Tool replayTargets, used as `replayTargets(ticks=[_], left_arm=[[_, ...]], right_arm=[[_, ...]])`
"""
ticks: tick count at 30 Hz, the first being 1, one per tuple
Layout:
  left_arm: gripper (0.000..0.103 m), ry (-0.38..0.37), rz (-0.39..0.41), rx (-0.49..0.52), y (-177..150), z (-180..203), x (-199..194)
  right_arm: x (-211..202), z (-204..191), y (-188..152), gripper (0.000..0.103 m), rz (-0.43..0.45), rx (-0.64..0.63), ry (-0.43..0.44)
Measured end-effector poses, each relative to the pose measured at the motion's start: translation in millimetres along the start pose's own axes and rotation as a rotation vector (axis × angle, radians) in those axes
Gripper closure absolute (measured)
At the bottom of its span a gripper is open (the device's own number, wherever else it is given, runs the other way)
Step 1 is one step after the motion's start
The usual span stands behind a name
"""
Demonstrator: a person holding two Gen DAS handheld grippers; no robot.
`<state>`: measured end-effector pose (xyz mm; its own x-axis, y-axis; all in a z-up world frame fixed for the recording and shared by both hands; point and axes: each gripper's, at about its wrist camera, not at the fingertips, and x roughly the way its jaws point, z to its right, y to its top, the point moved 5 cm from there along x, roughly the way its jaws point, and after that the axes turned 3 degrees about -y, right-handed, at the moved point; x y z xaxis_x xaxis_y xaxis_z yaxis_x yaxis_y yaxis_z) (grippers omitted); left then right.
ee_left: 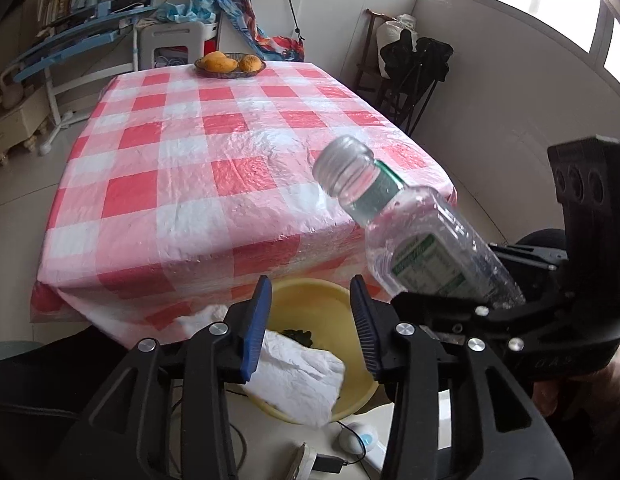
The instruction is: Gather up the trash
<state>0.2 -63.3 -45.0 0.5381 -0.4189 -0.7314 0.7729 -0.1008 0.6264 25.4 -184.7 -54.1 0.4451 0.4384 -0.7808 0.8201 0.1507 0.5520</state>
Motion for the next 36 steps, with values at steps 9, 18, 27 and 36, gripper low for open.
replayTargets(ticks=[9, 18, 27, 36], left_arm=[[0.046, 0.116, 0.113, -0.107, 9, -30, -20], [0.013, 0.371, 0.224, -0.078, 17, -47, -36], [0.010, 0.379, 0.354, -0.065, 26, -44, -56], [0.009, 0.379, 0.391, -0.129, 30, -56, -63]], right_arm=[[24, -10, -20, 0.031, -0.103, -0.101, -0.100], [16, 6, -10, 0.011, 0.007, -0.044, -0.211], [-8, 24, 15, 0.008, 0.218, 0.096, -0.369], [-25, 9, 28, 0.008, 0.375, -0.031, -0.479]])
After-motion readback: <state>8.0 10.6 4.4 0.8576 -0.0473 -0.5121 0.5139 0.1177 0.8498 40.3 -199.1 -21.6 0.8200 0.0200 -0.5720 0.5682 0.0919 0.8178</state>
